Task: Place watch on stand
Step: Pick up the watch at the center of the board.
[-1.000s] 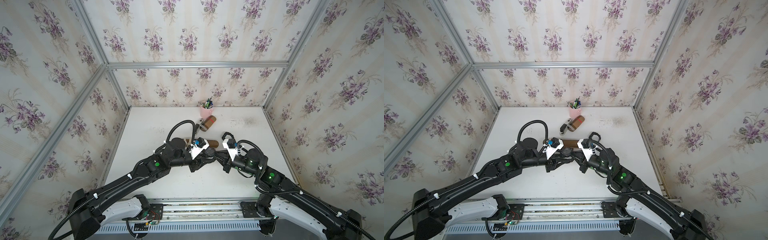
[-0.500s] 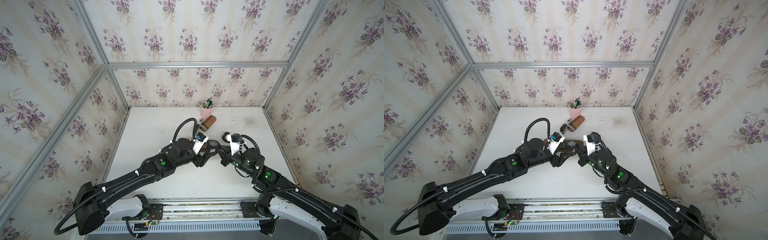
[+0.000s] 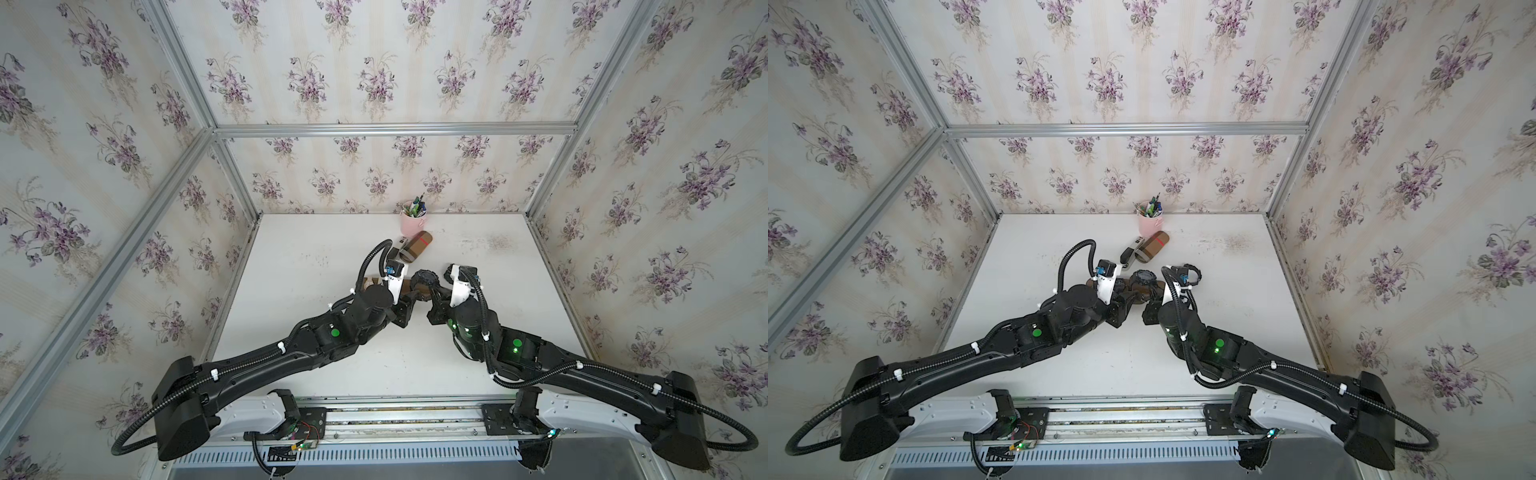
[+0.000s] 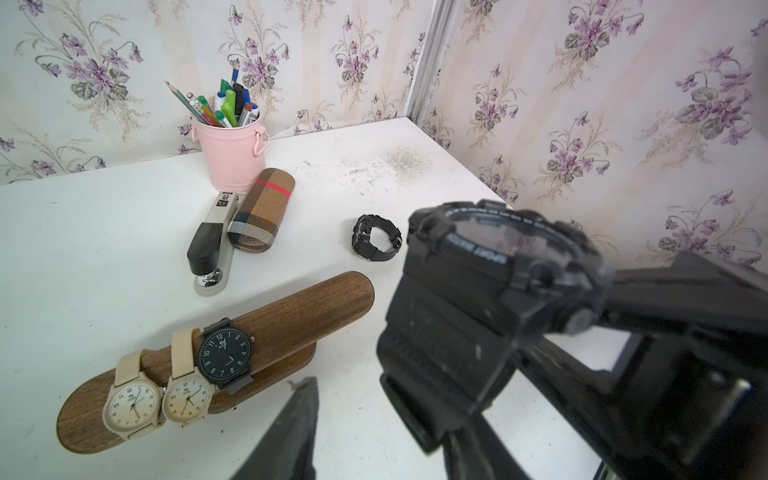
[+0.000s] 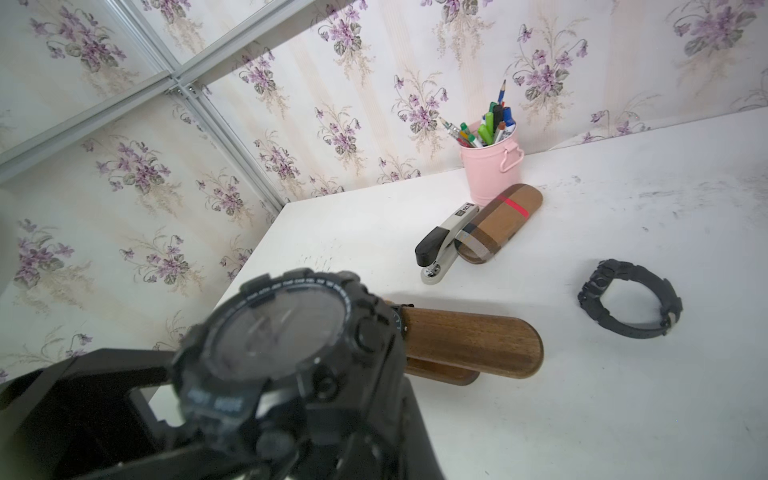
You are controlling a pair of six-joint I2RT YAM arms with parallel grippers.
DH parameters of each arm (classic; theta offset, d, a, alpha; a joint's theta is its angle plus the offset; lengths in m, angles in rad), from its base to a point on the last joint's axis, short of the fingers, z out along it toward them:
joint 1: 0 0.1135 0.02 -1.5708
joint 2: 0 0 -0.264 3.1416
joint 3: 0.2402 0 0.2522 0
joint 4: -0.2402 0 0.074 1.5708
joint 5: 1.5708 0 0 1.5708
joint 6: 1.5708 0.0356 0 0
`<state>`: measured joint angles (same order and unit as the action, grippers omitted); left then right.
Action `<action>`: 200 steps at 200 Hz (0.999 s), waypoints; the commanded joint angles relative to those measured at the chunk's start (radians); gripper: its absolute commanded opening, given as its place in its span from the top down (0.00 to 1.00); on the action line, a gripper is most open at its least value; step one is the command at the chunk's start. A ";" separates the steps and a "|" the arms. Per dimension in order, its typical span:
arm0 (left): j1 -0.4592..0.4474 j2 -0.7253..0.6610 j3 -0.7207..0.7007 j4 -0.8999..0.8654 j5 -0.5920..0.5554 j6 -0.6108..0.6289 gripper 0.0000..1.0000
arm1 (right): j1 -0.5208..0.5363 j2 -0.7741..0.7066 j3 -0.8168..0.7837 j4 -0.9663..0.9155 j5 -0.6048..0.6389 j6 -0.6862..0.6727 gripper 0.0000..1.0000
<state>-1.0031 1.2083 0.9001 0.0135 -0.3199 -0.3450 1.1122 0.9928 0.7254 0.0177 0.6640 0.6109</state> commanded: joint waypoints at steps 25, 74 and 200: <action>0.003 0.021 0.017 -0.080 -0.174 -0.053 0.72 | 0.034 0.025 0.023 -0.029 0.148 0.133 1.00; 0.009 0.060 0.042 -0.072 -0.154 -0.047 0.87 | 0.055 0.033 0.011 0.027 0.100 0.106 0.98; 0.129 -0.004 -0.012 -0.062 0.003 0.098 0.98 | 0.052 -0.188 -0.158 0.172 -0.191 -0.294 0.30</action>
<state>-0.8845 1.2346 0.9085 -0.0689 -0.3595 -0.3298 1.1645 0.8562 0.5900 0.1566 0.5278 0.4526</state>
